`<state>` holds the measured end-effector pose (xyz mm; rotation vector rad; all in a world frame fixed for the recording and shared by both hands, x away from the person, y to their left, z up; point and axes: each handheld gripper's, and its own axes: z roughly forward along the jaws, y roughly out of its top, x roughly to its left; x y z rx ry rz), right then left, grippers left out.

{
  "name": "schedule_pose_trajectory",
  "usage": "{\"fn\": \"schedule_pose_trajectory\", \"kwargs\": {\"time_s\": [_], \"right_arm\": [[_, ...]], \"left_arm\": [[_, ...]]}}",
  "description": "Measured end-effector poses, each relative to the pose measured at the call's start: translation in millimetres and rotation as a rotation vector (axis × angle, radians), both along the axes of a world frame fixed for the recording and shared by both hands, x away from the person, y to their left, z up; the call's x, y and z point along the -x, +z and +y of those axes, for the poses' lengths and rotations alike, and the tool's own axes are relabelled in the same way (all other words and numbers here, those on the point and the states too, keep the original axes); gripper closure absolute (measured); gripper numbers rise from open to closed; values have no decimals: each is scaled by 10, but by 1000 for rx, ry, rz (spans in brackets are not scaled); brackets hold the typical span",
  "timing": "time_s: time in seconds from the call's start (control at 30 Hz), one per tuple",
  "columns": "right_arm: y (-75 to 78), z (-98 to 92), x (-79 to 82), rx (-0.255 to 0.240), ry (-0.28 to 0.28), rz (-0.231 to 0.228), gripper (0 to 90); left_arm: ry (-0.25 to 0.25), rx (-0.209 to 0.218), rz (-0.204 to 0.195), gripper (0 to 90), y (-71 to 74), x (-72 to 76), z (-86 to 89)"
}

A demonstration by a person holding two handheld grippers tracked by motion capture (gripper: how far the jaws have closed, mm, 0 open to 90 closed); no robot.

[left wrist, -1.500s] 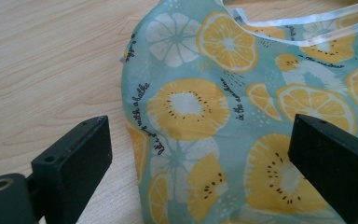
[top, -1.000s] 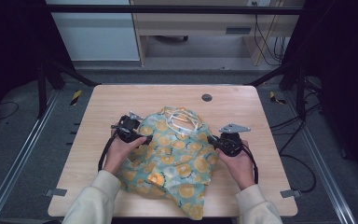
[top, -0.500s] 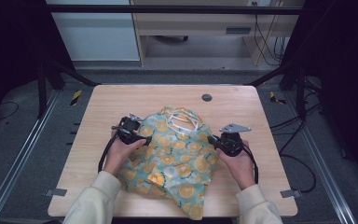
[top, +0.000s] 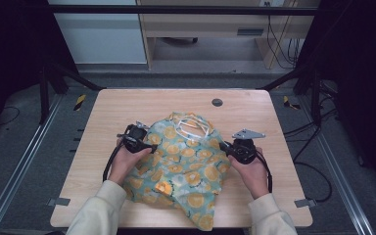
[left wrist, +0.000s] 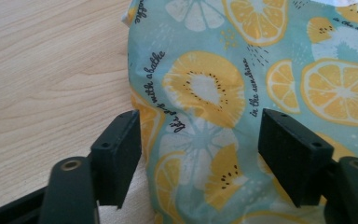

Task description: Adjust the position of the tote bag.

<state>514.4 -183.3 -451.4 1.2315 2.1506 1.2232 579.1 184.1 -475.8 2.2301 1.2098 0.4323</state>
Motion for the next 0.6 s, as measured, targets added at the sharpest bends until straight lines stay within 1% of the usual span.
{"fn": "schedule_pose_trajectory", "kwargs": {"time_s": [0.13,0.2,0.23,0.27,0.3,0.47,0.57,0.6], "right_arm": [[1,-3,-2,0,3,-4,818],[1,-3,-2,0,1,-3,818],[1,-6,-4,2,2,-5,817],[1,-8,-7,3,4,-8,817],[1,-9,-8,3,3,-8,817],[3,-10,-9,1,-1,-6,817],[7,-17,-8,0,-1,-9,818],[9,-16,-6,-2,-3,-7,818]], "left_arm": [[-12,-21,8,427,-19,1,-17],[-13,-27,8,494,-21,1,-20],[-18,-33,7,541,-23,2,-26],[-18,-33,7,584,-23,2,-26],[-16,-34,-6,631,-18,7,-24],[-38,-33,-2,813,-11,20,-22],[-51,-35,-11,889,-8,36,-16],[-51,-34,-15,900,-4,43,-10]]}}
